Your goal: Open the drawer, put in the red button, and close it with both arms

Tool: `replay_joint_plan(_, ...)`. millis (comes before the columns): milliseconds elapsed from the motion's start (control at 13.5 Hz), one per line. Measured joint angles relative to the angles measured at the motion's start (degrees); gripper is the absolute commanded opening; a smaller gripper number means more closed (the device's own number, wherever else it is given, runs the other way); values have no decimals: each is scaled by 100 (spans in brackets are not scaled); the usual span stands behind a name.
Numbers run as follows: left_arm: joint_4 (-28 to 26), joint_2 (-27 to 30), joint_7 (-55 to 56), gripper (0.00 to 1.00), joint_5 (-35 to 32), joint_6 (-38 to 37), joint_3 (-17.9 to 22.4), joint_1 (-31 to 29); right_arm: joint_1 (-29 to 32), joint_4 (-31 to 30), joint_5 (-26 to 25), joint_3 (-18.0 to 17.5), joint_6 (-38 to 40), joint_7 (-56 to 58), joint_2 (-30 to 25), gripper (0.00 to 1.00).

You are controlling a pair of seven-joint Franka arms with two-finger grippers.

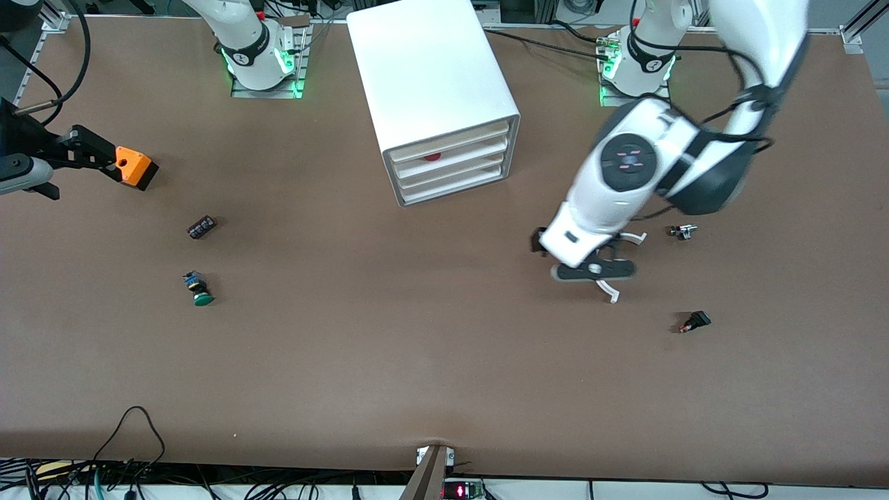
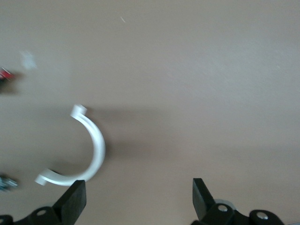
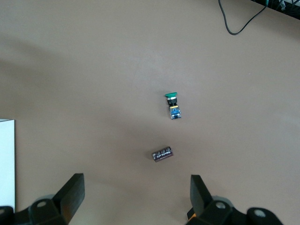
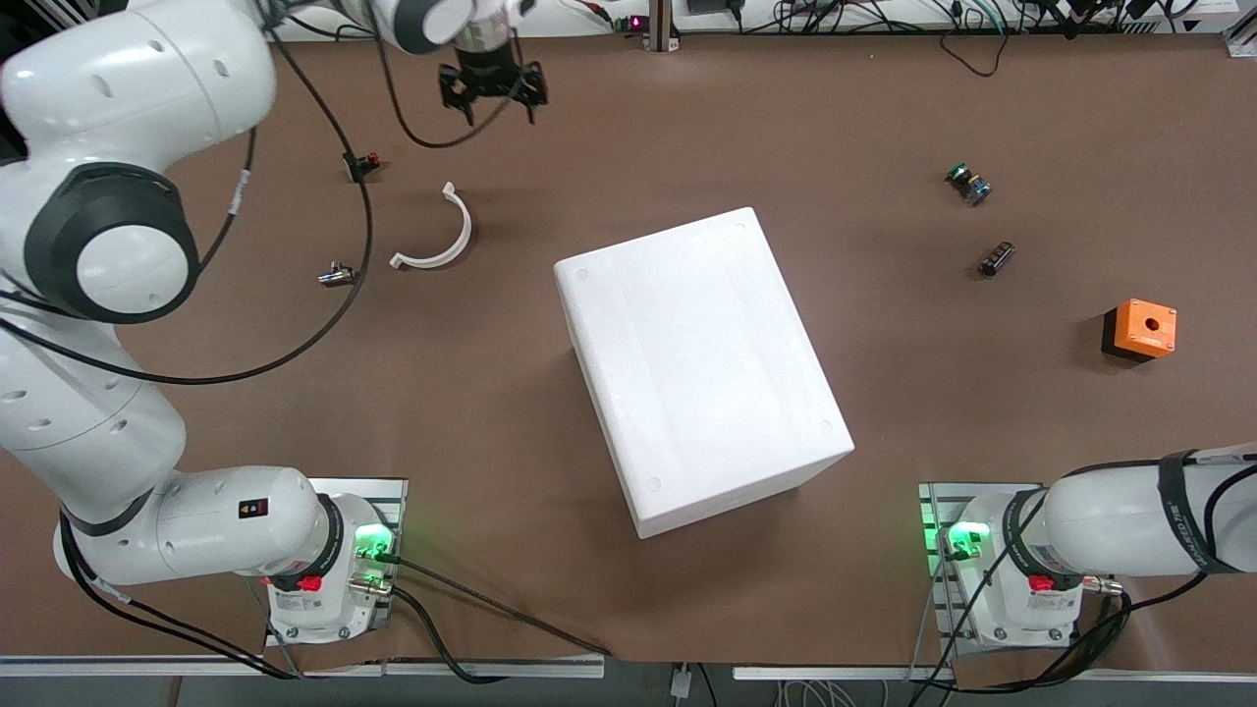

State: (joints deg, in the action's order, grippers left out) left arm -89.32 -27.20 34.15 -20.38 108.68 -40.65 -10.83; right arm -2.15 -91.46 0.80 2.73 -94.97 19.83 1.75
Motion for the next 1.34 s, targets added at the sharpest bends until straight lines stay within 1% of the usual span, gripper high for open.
replay_joint_plan(149, 3, 264, -945, 100, 93, -77, 22, -518, -1, 1, 0, -7, 0, -1, 0, 100)
replay_joint_plan(223, 9, 418, -1400, 100, 272, -211, 149, -670, -1, 1, 0, -10, 0, -2, 0, 100)
replay_joint_plan(297, 19, 604, -1873, 100, 532, -353, 523, -637, 0, 2, 0, -11, 0, -3, 0, 100)
replay_joint_plan(446, 23, 994, -2911, 100, 1162, -473, 1701, -190, 0, 2, 0, -11, 0, -4, 0, 100)
replay_joint_plan(520, 23, 1168, -3328, 100, 1364, -538, 2266, 45, 0, 2, 0, -12, 0, -4, 0, 100)
replay_joint_plan(594, 25, 1327, -3578, 100, 1462, -679, 2686, 213, 0, 2, 0, -14, 0, -4, 0, 100)
replay_joint_plan(891, 25, 1927, -3734, 100, 1675, -1548, 3999, 974, 0, 3, 0, -15, 0, -6, 1, 100)
replay_joint_plan(965, 26, 2047, -3742, 100, 1734, -1724, 4224, 1083, 0, 3, 0, -15, 0, -6, 1, 100)
replay_joint_plan(1040, 27, 2147, -3753, 100, 1748, -1889, 4343, 1102, 0, 3, 0, -15, 0, -6, 1, 100)
replay_joint_plan(1188, 25, 2284, -3767, 100, 1762, -2242, 4438, 1084, 0, 3, 0, -15, 0, -6, 1, 100)
replay_joint_plan(1337, 26, 2420, -3770, 100, 1784, -2407, 4430, 1087, 0, 3, 0, -15, 0, -6, 1, 100)
